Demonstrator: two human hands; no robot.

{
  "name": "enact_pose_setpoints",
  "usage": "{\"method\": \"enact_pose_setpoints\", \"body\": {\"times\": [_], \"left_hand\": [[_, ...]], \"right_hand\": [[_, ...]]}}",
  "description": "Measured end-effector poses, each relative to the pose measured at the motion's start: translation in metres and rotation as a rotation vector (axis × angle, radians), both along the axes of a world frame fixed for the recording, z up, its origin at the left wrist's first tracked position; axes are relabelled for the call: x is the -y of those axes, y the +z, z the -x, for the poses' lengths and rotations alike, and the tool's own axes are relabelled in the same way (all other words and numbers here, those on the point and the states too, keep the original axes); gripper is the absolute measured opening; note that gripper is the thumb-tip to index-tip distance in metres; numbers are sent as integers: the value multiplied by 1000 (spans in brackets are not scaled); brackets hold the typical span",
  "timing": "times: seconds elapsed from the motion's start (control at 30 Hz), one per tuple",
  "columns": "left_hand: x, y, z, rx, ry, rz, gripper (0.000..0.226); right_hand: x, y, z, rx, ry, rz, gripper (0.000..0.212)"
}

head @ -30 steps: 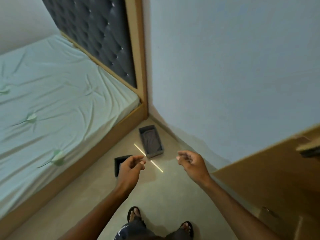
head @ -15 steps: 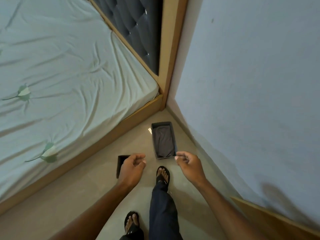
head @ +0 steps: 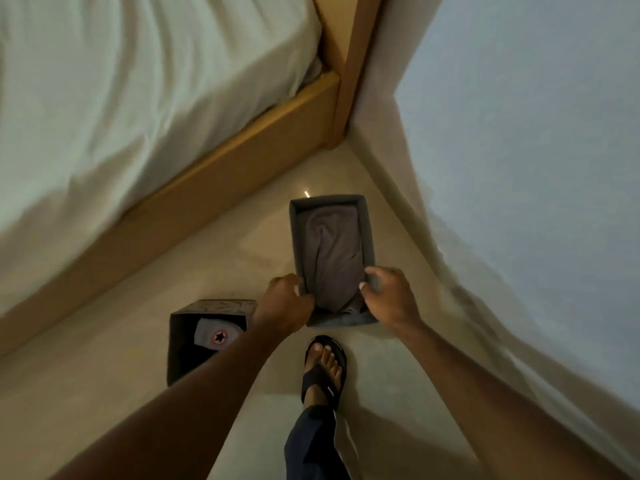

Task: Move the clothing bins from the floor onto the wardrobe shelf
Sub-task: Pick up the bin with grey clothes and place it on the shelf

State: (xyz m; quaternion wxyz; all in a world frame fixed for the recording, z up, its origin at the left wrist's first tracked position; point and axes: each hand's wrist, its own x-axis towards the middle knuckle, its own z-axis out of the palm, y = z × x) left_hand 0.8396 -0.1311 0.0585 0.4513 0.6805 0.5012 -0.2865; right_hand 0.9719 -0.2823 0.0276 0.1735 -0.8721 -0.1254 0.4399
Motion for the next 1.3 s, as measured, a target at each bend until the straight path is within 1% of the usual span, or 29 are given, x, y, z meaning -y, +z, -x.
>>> {"method": "enact_pose_setpoints", "body": {"times": [0.1, 0.17, 0.23, 0.33, 0.43, 0.53, 0.67, 0.8, 0.93, 1.03, 1.1, 1.17, 1.3], "left_hand": [[-5, -55, -10, -49, -59, 16, 50], [-5, -79, -14, -30, -59, 58, 46], [-3, -92, -16, -9, -35, 89, 46], [2, -85, -11, -7, -58, 74, 50], [6, -62, 0, 4, -110, 36, 51], [10, -19, 16, 8, -148, 59, 57], [20, 47, 47, -3, -186, 75, 52], [33, 116, 85, -9, -245, 82, 53], [42, 200, 124, 53, -296, 74, 43], [47, 266, 157, 134, -346, 56, 40], [48, 306, 179, 163, -399, 24, 45], [50, 349, 201, 204, -501, -3, 52], [54, 411, 235, 268, -659, -40, 64]], "right_hand": [[-3, -52, -8, -21, 92, 89, 50], [-4, -74, -9, -48, 103, 86, 49], [-4, -82, -9, -47, 60, 57, 45], [3, -74, -8, -10, 22, 44, 42], [14, -56, 1, -25, 48, 59, 48], [26, -20, 18, -69, 69, 81, 53], [44, 48, 47, -106, 97, 85, 53], [60, 123, 86, -89, 75, 67, 51], [77, 212, 137, -55, -22, 61, 50], [93, 280, 181, -11, -152, 19, 48], [106, 319, 213, 17, -232, -21, 49], [125, 362, 251, 48, -321, -61, 50], [151, 433, 312, 88, -451, -109, 52]]}}
